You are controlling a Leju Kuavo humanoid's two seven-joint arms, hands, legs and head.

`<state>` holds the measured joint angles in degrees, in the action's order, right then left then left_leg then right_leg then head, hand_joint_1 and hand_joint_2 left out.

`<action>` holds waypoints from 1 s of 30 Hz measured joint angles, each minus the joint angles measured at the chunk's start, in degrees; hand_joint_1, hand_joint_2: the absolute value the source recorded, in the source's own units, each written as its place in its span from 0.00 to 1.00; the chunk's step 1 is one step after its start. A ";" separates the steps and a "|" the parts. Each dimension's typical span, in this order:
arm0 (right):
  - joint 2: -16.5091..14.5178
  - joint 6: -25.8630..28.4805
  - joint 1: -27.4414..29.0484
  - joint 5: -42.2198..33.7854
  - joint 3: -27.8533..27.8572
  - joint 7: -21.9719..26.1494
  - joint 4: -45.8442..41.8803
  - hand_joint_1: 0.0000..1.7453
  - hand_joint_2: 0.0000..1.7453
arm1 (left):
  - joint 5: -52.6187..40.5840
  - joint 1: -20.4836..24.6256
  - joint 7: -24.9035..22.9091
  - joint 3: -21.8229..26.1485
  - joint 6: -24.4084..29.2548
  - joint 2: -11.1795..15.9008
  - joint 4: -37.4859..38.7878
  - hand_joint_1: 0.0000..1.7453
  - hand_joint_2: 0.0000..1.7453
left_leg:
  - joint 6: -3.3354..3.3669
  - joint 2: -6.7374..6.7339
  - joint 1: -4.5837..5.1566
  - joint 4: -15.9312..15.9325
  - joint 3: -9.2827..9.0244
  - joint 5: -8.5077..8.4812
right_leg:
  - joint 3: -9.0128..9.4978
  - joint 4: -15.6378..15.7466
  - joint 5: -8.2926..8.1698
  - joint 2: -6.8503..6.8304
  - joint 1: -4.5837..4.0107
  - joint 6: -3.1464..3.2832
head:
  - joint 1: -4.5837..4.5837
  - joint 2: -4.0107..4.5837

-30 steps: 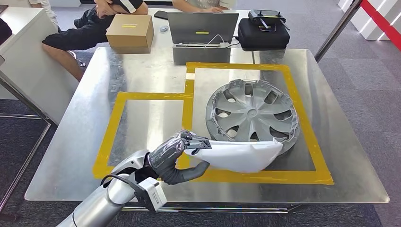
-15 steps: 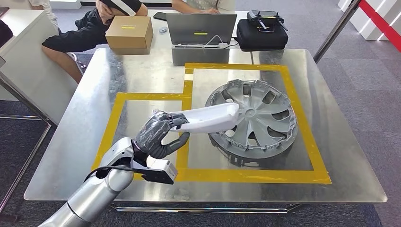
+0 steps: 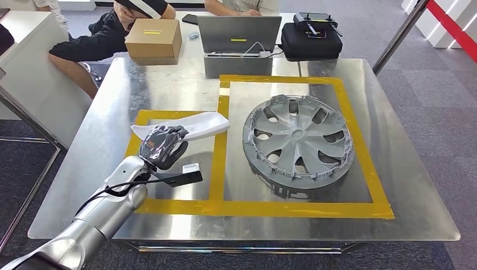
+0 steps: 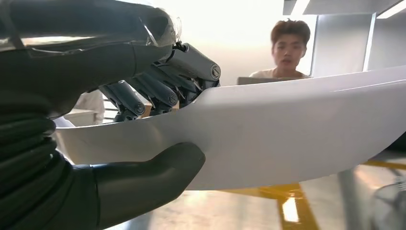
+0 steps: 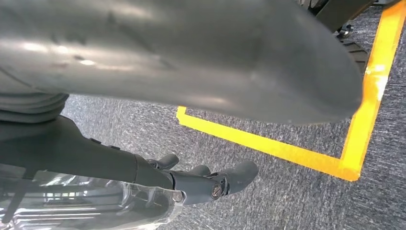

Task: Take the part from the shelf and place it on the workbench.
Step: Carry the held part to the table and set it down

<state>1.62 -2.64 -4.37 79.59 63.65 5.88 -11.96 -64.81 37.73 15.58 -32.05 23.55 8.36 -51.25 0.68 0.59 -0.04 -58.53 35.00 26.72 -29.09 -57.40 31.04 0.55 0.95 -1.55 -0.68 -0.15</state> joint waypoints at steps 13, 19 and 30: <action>0.02 0.12 0.02 0.00 0.00 -0.50 0.00 0.00 0.00 | -2.04 1.36 0.32 2.50 4.86 -1.29 12.29 1.00 1.00 | 0.00 0.01 -0.01 0.00 0.00 0.00 | 0.00 0.00 0.00 -0.01 0.00 0.00 | 0.01 0.00; 0.04 0.17 0.01 0.05 0.00 -0.63 0.00 0.00 0.00 | -3.15 0.13 3.21 3.71 6.04 -2.88 12.17 1.00 1.00 | 0.00 0.01 0.00 0.00 0.00 0.00 | 0.01 0.00 0.00 -0.01 0.00 0.00 | 0.00 0.00; 0.12 0.15 -0.01 0.26 0.00 -0.64 0.00 0.00 0.00 | -5.10 -1.27 3.85 5.25 5.43 -3.44 10.29 0.00 1.00 | 0.00 0.02 -0.01 0.00 0.00 0.00 | 0.04 0.00 0.00 -0.02 -0.02 0.00 | -0.01 0.00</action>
<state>1.74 -2.49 -4.38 79.84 63.65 5.23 -11.96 -69.92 36.46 19.43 -26.80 28.98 4.92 -40.97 0.67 0.61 -0.05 -58.53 35.00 26.72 -29.06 -57.40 31.04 0.53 0.94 -1.55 -0.69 -0.15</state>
